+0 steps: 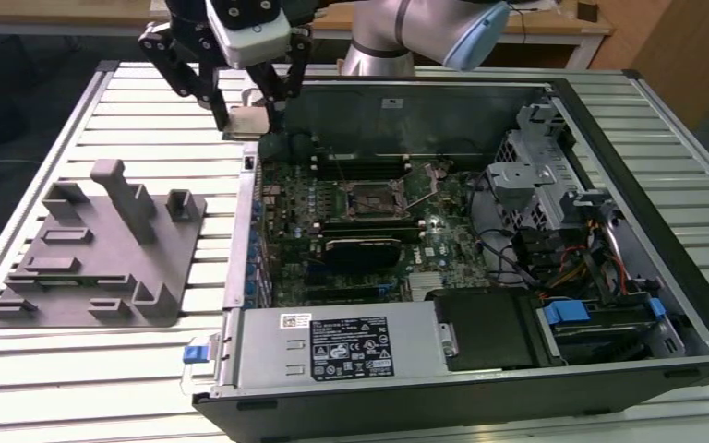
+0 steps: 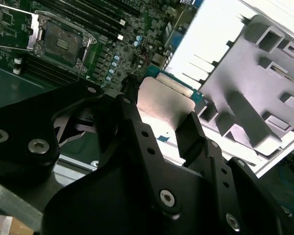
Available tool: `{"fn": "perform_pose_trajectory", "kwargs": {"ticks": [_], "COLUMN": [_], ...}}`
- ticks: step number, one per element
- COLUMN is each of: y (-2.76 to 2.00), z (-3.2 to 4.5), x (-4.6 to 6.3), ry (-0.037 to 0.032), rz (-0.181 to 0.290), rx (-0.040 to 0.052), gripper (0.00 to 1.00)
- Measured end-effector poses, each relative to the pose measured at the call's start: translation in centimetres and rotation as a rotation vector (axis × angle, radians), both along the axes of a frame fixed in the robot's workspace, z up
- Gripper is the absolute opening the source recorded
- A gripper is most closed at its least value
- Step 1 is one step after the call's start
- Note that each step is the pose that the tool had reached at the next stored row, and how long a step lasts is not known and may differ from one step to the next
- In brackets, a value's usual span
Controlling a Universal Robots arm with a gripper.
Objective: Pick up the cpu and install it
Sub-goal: 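Pick up the cpu and move it towards the insertion slot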
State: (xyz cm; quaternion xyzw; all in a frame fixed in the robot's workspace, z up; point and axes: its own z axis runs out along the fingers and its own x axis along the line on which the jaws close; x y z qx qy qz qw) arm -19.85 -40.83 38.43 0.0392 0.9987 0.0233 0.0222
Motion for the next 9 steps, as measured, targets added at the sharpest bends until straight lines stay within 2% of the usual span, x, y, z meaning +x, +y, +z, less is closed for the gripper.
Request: {"fn": "perform_pose_trajectory", "kwargs": {"ticks": [9], "y": [0.18], "z": [-0.78], "x": [1.6], "ry": [0.0027], "rz": [0.000], "rx": [0.0000], "gripper": [0.55]}}
